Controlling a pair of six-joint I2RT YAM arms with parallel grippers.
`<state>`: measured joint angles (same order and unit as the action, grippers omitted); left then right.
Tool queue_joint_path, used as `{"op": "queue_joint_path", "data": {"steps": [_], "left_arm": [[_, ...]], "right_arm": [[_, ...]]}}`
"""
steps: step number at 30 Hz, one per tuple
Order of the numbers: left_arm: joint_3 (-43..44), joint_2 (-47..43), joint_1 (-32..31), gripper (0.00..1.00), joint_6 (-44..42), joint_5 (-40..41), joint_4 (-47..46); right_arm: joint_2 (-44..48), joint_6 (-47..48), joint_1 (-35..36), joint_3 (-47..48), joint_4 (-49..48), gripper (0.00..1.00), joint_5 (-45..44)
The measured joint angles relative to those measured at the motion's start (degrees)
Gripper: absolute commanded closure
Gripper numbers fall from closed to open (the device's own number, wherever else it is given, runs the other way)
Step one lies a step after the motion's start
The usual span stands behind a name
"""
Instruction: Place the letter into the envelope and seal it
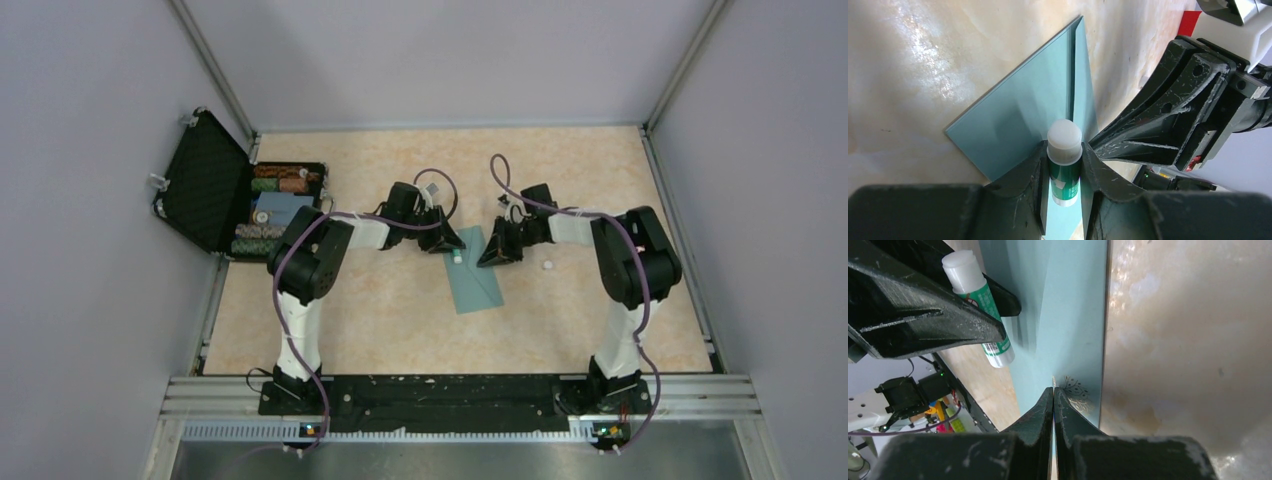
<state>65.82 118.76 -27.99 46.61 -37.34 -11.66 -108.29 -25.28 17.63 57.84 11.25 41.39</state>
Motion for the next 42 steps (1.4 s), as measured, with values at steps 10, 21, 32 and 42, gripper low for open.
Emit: {"op": "queue_joint_path", "data": {"steps": [10,21,32,42], "left_arm": [[-0.07,-0.13,-0.11,1.0,0.31,0.42,0.0],[-0.09,-0.13,-0.15,1.0,0.48,0.55,0.02],[-0.09,-0.13,-0.15,1.0,0.5,0.57,0.02],[-0.09,-0.13,-0.15,1.0,0.48,0.59,0.04]], "right_arm": [[-3.65,-1.79,0.39,2.73,-1.27,1.0,2.86],[-5.99,-5.84,0.42,2.75,-3.43,1.0,6.08],[-9.42,-7.54,0.48,6.8,-3.8,1.0,7.06],[-9.42,-7.3,0.09,5.49,-5.73,1.0,8.37]]}}
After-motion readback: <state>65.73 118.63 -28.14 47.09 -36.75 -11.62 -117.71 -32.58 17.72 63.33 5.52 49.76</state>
